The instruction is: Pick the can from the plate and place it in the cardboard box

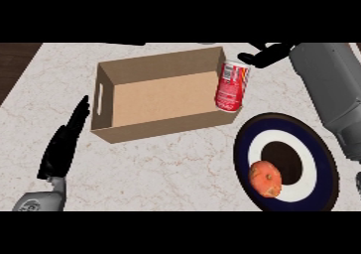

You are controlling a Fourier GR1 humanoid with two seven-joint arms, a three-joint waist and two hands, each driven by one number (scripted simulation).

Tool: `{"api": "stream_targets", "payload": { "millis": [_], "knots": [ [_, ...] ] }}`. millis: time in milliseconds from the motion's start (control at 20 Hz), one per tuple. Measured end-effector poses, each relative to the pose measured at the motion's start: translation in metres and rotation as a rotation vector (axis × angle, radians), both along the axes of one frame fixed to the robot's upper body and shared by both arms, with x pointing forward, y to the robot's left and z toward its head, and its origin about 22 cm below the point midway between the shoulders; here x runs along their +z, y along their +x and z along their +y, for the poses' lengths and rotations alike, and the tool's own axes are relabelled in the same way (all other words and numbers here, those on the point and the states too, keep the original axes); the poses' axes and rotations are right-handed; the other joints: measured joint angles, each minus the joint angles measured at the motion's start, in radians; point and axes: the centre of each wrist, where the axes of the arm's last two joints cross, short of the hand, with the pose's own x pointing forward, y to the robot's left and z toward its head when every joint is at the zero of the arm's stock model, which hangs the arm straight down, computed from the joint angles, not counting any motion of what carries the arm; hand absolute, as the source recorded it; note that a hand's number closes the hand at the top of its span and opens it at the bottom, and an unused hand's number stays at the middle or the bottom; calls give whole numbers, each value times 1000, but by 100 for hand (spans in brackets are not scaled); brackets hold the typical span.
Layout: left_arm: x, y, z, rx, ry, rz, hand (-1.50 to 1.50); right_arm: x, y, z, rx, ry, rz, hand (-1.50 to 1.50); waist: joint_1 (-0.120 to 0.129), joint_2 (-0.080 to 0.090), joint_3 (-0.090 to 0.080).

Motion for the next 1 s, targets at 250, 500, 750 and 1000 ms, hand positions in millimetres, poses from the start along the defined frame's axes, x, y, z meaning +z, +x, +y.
{"api": "stream_targets", "payload": {
  "millis": [250,500,750,1000],
  "knots": [
    [-5,-4,5,13,1,9,0,21,5,38,70,51,21,150,-16,-7,-1],
    [-7,-9,9,34,4,14,0,31,5,82,142,44,49,150,-37,-15,-2],
    [-5,-10,15,39,6,21,0,30,-1,128,199,4,86,150,-44,-16,-2],
    [-3,-8,14,39,-2,12,0,15,-12,172,245,-67,119,150,-42,-15,-3]
  ]
}}
